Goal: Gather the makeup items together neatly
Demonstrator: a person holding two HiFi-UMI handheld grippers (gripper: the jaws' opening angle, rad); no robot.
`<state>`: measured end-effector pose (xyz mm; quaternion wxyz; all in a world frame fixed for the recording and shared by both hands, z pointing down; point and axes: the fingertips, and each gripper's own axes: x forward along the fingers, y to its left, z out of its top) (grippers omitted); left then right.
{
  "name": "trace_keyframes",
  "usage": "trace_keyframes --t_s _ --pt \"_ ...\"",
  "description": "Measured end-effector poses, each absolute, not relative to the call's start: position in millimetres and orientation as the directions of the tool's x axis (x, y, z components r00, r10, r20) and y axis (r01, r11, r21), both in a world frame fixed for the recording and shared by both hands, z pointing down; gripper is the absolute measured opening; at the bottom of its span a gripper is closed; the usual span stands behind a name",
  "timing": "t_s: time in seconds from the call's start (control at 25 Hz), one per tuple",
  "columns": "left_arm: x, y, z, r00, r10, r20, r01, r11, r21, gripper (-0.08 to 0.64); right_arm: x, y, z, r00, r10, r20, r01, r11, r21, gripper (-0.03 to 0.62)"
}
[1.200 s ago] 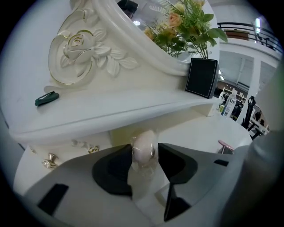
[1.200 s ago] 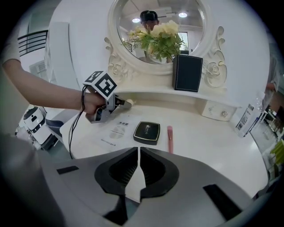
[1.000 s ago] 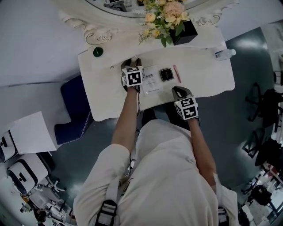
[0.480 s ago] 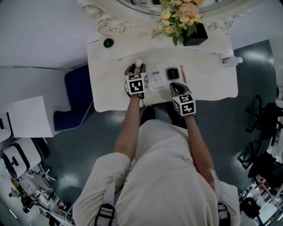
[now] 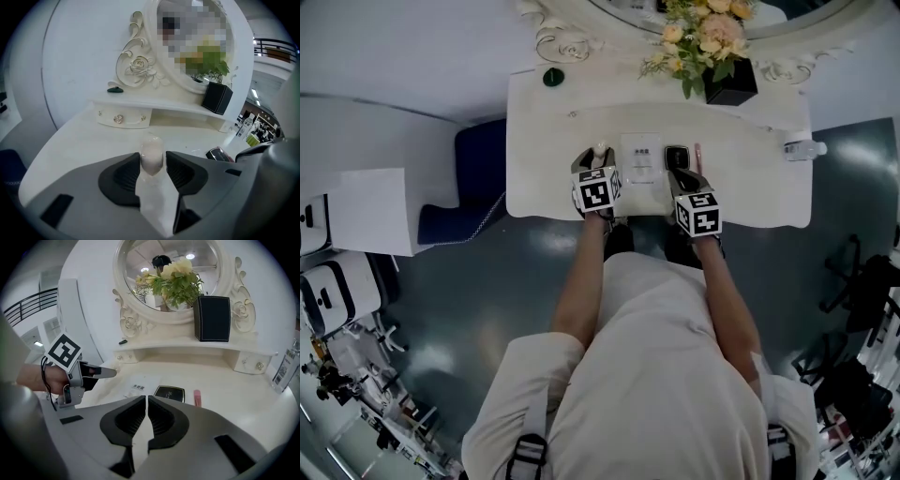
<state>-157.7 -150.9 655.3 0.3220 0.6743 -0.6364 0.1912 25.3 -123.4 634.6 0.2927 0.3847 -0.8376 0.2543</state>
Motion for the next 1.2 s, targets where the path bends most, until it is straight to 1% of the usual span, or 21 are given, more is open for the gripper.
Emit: trace_keyframes --t_s 0.36,0.56,0.76,0.88,1.08,1.2 --pt "-152 -133 674 0.078 -0.717 0.692 -0.978 0.079 0.193 0.193 34 -124 633 -0.544 -0.482 0.687 -0.779 0.594 -0.2 0.051" --pt "-149 -131 676 0.08 -0.713 0.697 -0.977 0.081 0.195 0.231 46 -124 634 -0.526 -0.503 0.686 -0.798 0.572 -0.191 0.051" --pt "-143 -130 674 0.117 -0.716 0.688 -0.979 0.032 0.2 0.277 51 -119 634 -0.51 -0.519 0.686 -0.817 0.543 -0.197 0.051" --pt "-142 -129 670 0.129 -0.72 0.682 -0.977 0.025 0.211 0.281 53 -115 635 -0.493 -0.531 0.689 -0.834 0.513 -0.202 0.051" --pt "-155 -124 668 0.086 -0.729 0.679 -0.971 0.091 0.22 0.281 56 -109 638 -0.449 -0.575 0.684 -0.876 0.434 -0.21 0.051" --pt "-153 -123 665 0.113 -0.732 0.671 -0.968 0.071 0.239 0.282 57 -103 637 -0.415 -0.606 0.678 -0.901 0.374 -0.217 0.051"
